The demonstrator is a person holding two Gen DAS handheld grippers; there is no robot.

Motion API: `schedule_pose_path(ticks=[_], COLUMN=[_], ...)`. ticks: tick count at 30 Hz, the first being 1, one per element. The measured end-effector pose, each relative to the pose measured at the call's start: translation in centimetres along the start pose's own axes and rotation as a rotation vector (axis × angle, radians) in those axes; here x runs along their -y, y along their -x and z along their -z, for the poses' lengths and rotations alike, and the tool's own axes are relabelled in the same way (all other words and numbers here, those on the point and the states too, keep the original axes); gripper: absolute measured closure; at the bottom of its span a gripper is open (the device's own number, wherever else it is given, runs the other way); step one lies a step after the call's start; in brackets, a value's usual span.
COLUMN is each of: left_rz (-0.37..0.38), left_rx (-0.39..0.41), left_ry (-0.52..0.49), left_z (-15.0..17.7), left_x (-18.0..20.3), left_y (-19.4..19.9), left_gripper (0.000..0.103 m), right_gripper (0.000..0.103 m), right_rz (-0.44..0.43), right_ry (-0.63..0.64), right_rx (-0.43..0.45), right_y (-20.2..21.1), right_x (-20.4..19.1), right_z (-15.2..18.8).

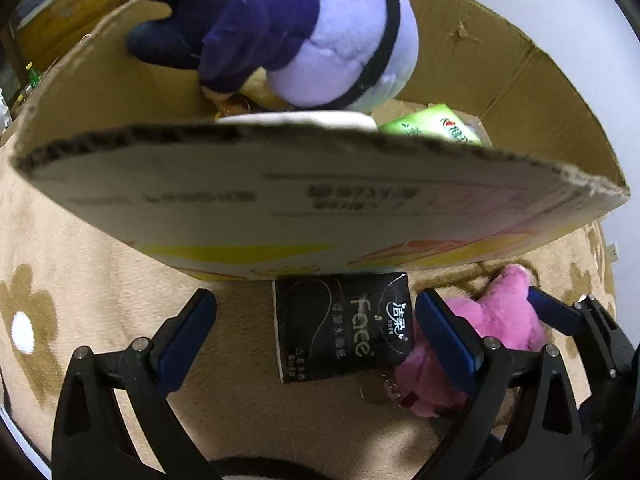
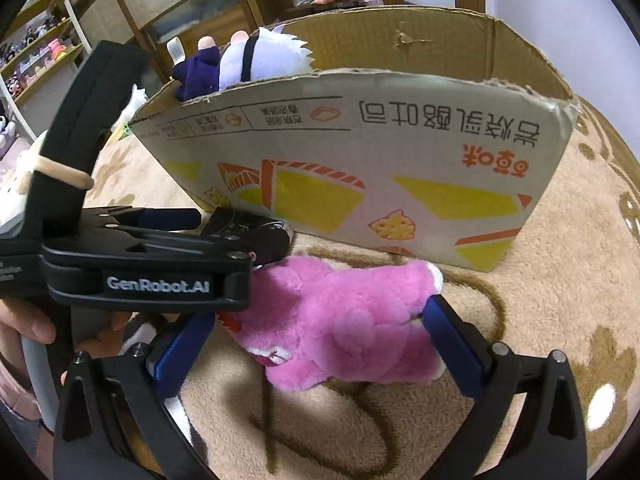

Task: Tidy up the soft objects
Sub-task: 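Grasp the black 'Face' tissue pack with the left gripper while the right gripper grasps the pink bear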

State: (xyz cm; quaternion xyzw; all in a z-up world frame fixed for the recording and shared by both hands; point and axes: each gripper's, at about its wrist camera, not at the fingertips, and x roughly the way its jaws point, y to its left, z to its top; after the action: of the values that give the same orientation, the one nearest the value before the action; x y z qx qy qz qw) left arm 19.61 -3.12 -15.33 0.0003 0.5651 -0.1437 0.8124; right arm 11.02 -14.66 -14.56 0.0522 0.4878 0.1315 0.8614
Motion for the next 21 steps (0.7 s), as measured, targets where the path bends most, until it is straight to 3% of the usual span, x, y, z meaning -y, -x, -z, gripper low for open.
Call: schedule_pose_path(ticks=[8, 16, 21], left_rz=[-0.039, -0.086, -0.076], left_rx=[-0.011, -0.048, -0.047], left_ry=[-0.010, -0.011, -0.001], left_z=[-0.3, -0.1, 0.1], left_x=[0.1, 0.1, -0.1], left_y=[-0.7, -0.3, 0.2], left_gripper=[0.014, 0.038, 0.039], right_gripper=[0.000, 0.000, 0.000], right_rz=[0.040, 0.074, 0.070], right_ry=[0.059, 0.058, 0.056], right_rx=[-0.024, -0.042, -0.039], right_y=[-0.4, -1.8, -1.8], right_x=[-1.0, -1.4, -1.2], right_z=[0.4, 0.8, 1.0])
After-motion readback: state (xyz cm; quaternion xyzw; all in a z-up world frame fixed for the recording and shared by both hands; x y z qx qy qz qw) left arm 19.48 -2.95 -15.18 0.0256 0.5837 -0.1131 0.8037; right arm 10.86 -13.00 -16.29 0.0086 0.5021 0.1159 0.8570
